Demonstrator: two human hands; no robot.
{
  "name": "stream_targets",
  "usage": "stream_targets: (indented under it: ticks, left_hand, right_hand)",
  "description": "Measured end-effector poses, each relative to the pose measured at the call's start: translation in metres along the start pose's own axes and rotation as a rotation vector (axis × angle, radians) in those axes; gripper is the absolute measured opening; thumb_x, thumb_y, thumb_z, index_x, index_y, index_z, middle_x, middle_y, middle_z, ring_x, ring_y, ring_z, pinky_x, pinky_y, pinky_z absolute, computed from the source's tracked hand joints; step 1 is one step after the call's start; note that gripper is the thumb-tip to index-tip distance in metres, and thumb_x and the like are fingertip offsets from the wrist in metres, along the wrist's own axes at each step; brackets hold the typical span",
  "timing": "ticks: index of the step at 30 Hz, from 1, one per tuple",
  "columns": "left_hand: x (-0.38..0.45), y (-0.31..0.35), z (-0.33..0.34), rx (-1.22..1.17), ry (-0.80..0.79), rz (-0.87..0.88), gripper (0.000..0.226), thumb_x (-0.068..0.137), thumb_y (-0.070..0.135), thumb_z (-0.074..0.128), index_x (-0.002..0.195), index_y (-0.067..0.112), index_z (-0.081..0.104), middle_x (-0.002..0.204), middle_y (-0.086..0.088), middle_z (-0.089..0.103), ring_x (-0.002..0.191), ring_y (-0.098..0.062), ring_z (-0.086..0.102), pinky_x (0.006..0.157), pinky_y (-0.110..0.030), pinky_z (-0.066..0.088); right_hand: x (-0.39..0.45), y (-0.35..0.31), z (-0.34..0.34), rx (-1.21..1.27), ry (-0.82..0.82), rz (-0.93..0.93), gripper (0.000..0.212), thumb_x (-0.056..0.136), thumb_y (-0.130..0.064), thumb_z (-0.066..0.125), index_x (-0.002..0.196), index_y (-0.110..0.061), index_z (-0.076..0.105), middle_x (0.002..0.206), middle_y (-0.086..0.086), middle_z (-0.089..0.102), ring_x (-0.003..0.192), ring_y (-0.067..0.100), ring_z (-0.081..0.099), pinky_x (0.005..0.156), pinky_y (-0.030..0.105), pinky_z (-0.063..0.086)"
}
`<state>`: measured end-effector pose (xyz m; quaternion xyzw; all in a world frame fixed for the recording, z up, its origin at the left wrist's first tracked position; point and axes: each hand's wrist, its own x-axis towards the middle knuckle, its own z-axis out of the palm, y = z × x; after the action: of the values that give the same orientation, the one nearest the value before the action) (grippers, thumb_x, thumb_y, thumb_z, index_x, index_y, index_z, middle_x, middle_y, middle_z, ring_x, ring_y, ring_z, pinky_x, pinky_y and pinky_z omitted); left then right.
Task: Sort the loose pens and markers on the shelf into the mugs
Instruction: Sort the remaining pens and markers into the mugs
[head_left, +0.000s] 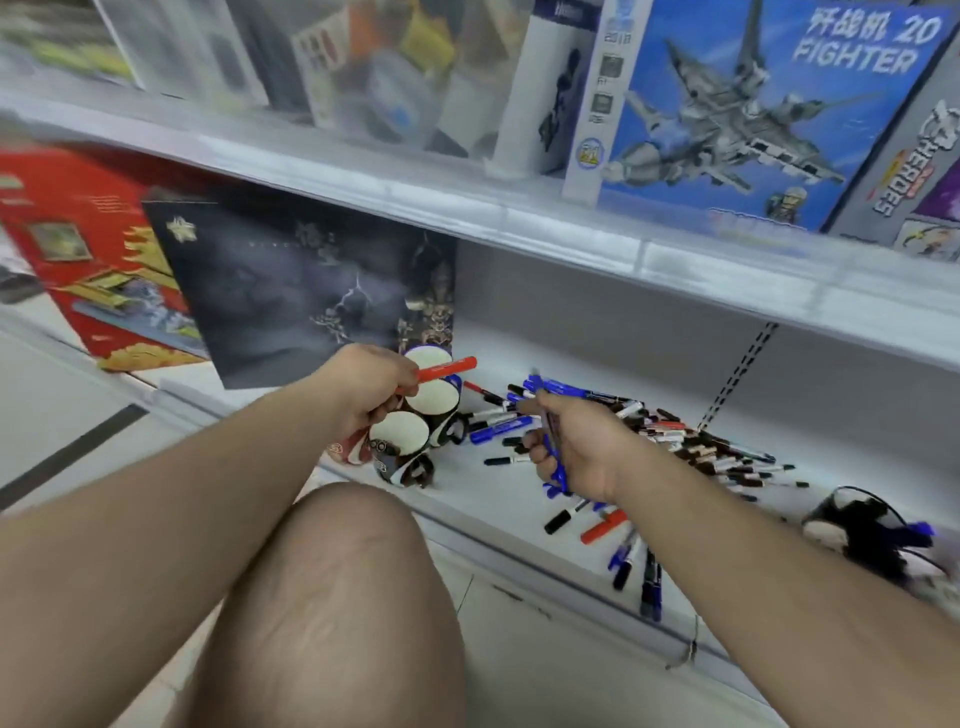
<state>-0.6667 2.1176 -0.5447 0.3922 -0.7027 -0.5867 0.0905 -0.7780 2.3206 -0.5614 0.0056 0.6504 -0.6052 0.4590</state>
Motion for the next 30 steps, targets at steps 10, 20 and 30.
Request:
stream_targets:
  ticks: [10, 20, 30]
  left_hand:
    - [0.05, -0.081, -0.034, 0.097, 0.228, -0.021, 0.016, 0.082, 0.012, 0.074, 0.098, 0.012, 0.073, 0.089, -0.008, 0.069, 0.053, -0.005, 0.057, 0.044, -0.014, 0.039]
    - [0.107, -0.119, -0.016, 0.729, 0.039, 0.073, 0.032, 0.092, 0.005, 0.048, 0.108, 0.016, 0.073, 0.108, -0.008, 0.07, 0.101, -0.028, 0.061, 0.075, -0.024, 0.043]
    - [0.134, -0.147, 0.016, 1.025, 0.166, 0.188, 0.03, 0.099, 0.039, 0.042, 0.115, 0.035, 0.066, 0.107, -0.005, 0.069, 0.109, -0.028, 0.055, 0.089, -0.037, 0.038]
  right_hand:
    - [0.062, 0.026, 0.042, -0.027, 0.079, 0.026, 0.027, 0.093, 0.0, 0.047, 0.114, 0.004, 0.064, 0.073, 0.011, 0.055, 0.056, 0.019, 0.055, 0.049, 0.026, 0.048]
    - [0.101, 0.037, 0.045, -0.02, 0.179, -0.065, 0.006, 0.092, -0.001, 0.062, 0.089, -0.006, 0.066, 0.081, 0.012, 0.066, 0.055, 0.015, 0.052, 0.051, 0.024, 0.042]
    - [0.112, 0.038, 0.052, 0.136, 0.252, -0.048, 0.006, 0.093, 0.002, 0.06, 0.096, 0.005, 0.064, 0.091, 0.02, 0.065, 0.071, 0.025, 0.068, 0.059, 0.027, 0.057]
